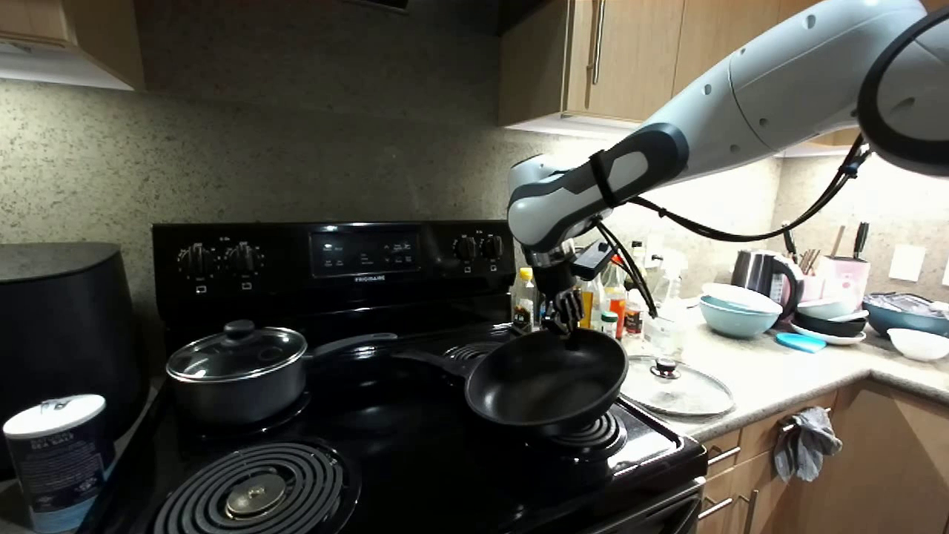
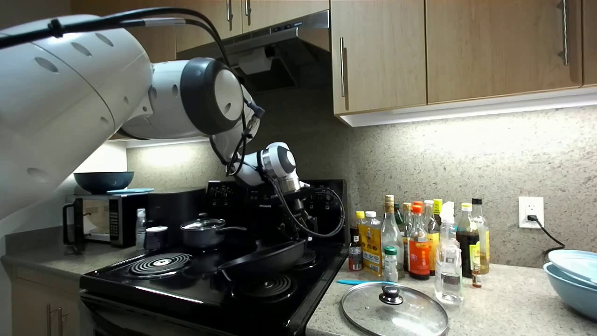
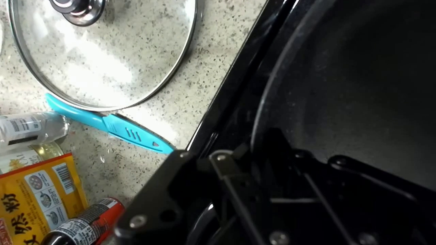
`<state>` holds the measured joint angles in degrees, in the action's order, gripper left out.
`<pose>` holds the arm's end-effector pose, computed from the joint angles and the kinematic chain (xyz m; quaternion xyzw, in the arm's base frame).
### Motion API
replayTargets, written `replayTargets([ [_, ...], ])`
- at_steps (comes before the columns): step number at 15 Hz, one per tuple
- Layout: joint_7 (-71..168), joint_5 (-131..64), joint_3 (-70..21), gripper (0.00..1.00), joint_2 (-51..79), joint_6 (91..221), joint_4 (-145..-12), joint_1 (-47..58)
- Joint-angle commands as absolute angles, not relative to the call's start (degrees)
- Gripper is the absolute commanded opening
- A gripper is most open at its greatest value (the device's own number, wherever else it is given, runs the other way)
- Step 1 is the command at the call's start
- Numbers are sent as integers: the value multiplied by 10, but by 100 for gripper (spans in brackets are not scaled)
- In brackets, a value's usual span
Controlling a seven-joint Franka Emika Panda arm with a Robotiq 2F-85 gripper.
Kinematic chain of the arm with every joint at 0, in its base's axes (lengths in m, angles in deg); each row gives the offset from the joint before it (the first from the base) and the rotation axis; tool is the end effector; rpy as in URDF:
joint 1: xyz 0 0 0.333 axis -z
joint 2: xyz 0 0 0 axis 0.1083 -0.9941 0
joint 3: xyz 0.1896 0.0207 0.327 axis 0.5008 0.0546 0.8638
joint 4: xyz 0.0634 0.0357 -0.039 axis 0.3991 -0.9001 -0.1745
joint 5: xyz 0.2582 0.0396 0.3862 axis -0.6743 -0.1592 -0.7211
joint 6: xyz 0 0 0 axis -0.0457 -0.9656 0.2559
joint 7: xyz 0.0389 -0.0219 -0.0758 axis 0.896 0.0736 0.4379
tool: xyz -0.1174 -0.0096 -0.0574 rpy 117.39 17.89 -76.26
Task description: Move the pan backwards
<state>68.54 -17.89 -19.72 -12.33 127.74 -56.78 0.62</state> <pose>0.8421 0.0569 0.3114 0.9591 0.2341 -0.0729 0.1416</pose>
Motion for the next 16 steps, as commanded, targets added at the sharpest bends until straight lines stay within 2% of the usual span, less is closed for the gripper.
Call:
replayTargets([
  [1, 686, -179, -197, 11, -125, 1274, -564, 6],
  [2, 686, -179, -197, 11, -125, 1274, -564, 6],
  [3, 686, -179, -197, 3, -125, 1274, -564, 6],
  [6, 696, -179, -194, 3, -139, 1277, -543, 4],
  [16, 702, -189, -200, 3, -250, 1168, -396, 4],
])
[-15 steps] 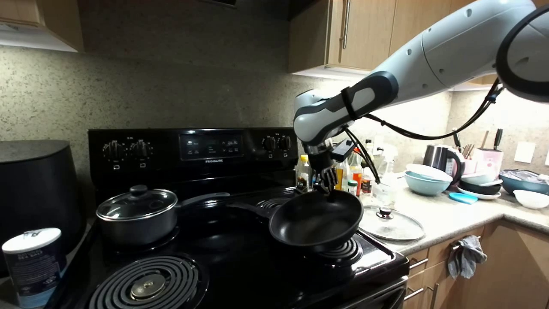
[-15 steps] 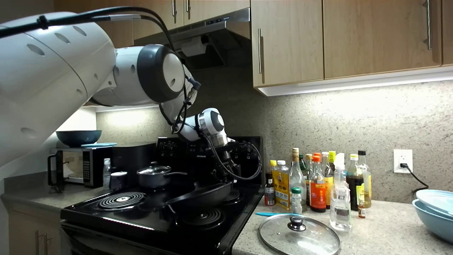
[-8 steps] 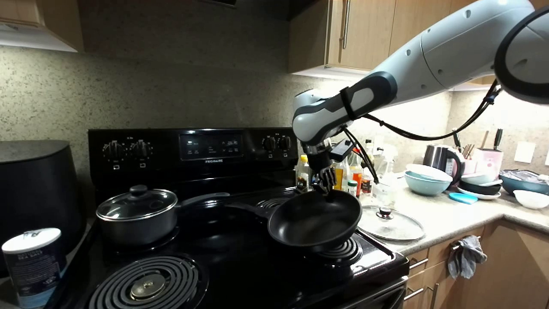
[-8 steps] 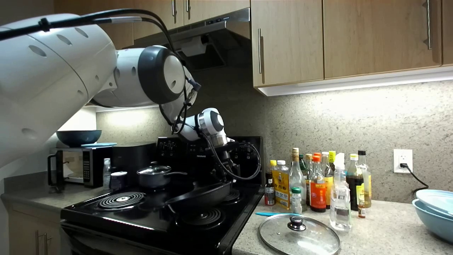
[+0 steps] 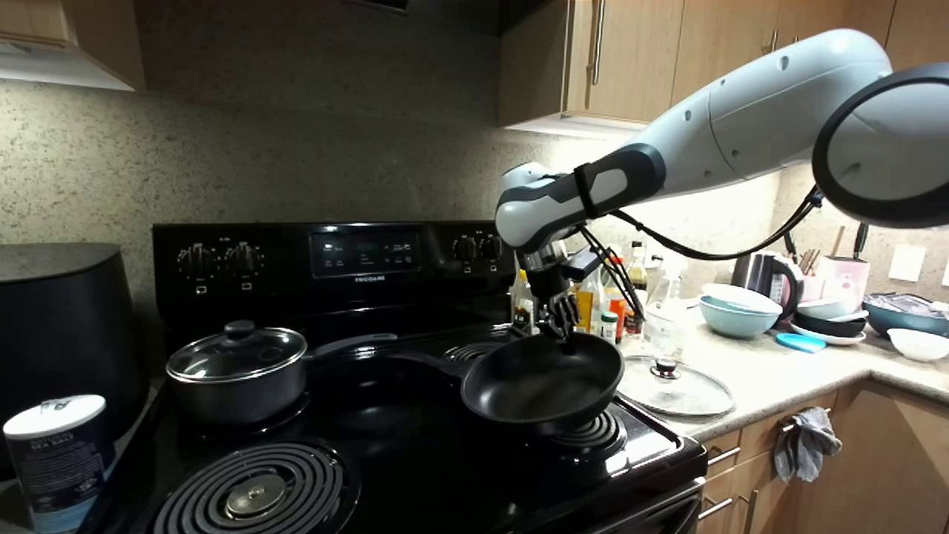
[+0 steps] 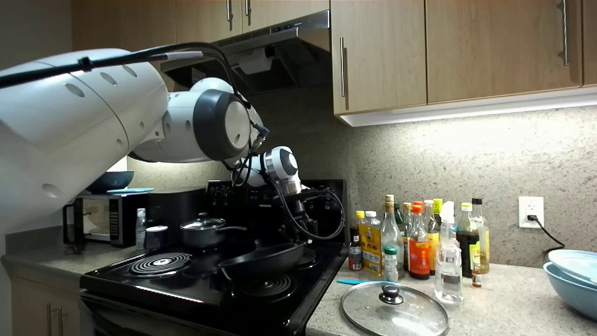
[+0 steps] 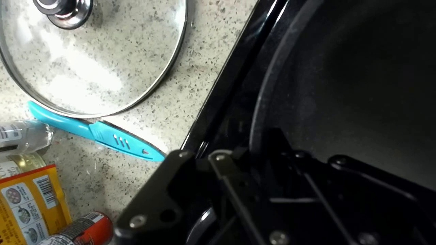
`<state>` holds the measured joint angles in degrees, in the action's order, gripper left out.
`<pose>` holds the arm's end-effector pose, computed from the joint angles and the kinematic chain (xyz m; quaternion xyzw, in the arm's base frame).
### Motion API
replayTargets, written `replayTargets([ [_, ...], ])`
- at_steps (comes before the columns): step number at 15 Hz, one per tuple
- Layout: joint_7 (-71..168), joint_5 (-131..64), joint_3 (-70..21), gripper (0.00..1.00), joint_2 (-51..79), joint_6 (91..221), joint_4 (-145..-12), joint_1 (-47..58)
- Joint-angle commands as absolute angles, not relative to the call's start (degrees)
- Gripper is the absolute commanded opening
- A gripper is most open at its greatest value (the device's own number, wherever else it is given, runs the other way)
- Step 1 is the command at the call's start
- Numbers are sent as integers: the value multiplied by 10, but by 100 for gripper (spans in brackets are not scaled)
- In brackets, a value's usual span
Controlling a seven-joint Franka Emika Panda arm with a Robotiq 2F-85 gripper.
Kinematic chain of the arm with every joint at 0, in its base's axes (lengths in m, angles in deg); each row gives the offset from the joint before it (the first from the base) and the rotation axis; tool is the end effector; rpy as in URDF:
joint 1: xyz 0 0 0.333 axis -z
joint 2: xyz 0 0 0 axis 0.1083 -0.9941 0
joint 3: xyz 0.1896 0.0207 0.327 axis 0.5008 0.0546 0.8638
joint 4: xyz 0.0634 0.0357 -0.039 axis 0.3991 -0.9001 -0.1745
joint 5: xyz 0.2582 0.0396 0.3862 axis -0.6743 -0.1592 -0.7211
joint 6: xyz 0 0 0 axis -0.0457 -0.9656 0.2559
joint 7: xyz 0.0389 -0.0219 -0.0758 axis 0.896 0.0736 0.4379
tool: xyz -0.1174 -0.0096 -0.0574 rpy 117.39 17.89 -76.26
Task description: Move the pan backwards
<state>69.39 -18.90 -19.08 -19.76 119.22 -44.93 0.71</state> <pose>0.8646 0.0604 0.2991 0.9596 0.2249 -0.1080 0.1304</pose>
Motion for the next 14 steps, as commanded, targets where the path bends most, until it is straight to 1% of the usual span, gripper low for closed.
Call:
replayTargets([
  [1, 711, -192, -199, 3, -256, 1158, -385, 5],
  [2, 714, -192, -200, 3, -260, 1149, -375, 4],
  [3, 712, -195, -191, 3, -224, 1160, -408, 9],
  [4, 715, -197, -191, 11, -228, 1157, -402, 10],
  [7, 715, -197, -191, 11, -228, 1157, -401, 9],
  [8, 715, -197, -191, 3, -228, 1157, -401, 9],
  [12, 688, -194, -196, 3, -217, 1181, -412, 7],
  [13, 682, -192, -197, 36, -212, 1189, -418, 6],
  [14, 677, -190, -198, 38, -211, 1194, -420, 5],
])
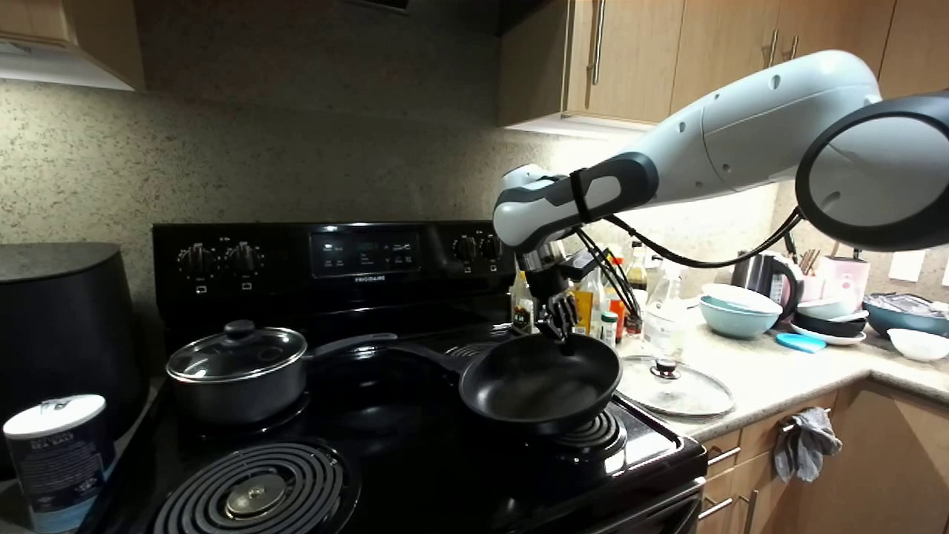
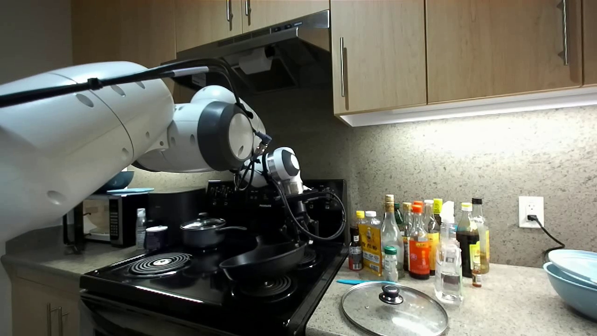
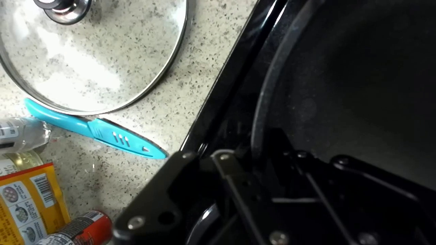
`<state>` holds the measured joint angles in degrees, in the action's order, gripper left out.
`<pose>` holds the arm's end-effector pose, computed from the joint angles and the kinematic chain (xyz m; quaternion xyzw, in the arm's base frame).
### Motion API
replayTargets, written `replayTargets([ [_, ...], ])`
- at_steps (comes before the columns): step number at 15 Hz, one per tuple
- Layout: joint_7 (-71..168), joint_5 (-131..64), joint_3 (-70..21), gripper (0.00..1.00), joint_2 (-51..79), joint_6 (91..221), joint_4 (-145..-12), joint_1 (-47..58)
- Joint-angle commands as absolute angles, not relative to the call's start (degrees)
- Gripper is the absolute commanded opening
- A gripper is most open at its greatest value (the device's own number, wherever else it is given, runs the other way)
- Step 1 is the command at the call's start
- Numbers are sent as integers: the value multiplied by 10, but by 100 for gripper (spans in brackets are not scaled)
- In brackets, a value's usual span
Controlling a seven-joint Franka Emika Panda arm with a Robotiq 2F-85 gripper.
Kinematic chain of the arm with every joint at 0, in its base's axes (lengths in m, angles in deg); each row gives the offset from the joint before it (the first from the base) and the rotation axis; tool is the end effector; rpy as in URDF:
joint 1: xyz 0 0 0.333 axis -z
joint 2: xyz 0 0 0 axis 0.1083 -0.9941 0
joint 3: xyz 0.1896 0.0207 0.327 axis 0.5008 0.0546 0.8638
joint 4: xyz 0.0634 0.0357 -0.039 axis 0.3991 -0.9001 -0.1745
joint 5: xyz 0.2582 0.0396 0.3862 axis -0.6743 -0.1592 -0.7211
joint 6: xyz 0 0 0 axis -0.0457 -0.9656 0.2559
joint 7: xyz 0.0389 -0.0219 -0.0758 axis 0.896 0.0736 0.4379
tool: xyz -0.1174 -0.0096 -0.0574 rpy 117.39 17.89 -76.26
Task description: Move the pan backwards
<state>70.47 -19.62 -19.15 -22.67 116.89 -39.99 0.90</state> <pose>0.8748 0.0574 0.2973 0.9599 0.2250 -0.1118 0.1241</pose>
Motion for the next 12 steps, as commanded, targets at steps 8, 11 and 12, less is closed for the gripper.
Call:
replayTargets([
  [8, 620, -190, -208, 88, -204, 1211, -422, 3],
  [11, 636, -196, -203, 83, -222, 1204, -400, 8],
  [12, 634, -196, -203, 88, -222, 1204, -400, 8],
])
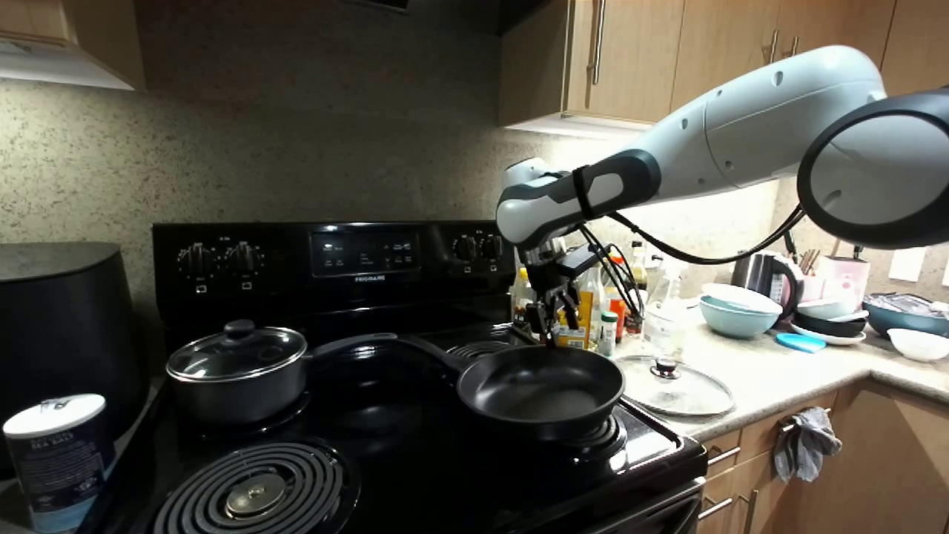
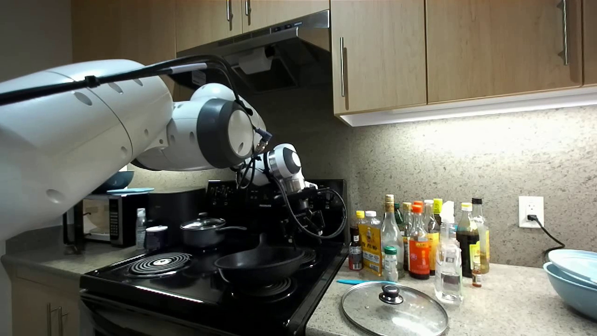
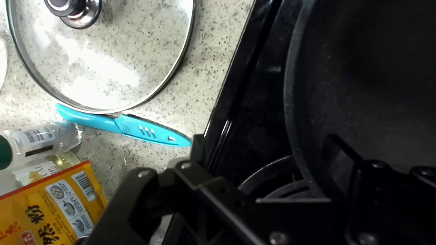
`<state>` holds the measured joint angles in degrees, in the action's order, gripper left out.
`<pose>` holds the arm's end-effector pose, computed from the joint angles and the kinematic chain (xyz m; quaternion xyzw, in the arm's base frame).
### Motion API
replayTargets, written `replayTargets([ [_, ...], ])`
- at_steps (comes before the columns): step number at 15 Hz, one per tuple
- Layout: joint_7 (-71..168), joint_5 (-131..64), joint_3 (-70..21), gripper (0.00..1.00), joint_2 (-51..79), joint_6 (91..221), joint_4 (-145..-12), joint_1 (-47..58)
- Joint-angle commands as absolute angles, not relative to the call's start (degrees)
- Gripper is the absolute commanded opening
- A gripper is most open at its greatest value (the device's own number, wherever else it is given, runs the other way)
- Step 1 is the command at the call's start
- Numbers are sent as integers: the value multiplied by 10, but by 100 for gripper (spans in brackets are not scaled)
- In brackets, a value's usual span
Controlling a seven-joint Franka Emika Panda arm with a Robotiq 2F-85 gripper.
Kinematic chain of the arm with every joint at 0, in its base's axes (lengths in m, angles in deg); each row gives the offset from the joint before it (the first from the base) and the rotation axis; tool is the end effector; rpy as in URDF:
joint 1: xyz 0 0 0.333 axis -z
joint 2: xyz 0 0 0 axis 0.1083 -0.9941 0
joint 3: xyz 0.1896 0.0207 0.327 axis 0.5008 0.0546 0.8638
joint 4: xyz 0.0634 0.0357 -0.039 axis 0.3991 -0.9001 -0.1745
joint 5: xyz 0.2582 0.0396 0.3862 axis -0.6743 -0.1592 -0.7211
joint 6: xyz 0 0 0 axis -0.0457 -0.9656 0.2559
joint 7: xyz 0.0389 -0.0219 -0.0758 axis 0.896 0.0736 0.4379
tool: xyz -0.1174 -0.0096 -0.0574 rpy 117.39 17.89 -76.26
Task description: Move the pan backwards
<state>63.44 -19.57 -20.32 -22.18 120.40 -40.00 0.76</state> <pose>0.8841 0.0508 0.3090 0.9740 0.1642 -0.0709 0.1392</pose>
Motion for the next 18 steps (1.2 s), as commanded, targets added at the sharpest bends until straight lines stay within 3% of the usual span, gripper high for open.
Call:
replayTargets([
  [1, 634, -196, -203, 97, -222, 1204, -400, 7],
  [12, 632, -218, -189, 100, -115, 1216, -565, 13],
  [14, 634, -209, -196, 100, -158, 1202, -503, 6],
  [18, 632, -211, -196, 100, -139, 1202, -526, 8],
])
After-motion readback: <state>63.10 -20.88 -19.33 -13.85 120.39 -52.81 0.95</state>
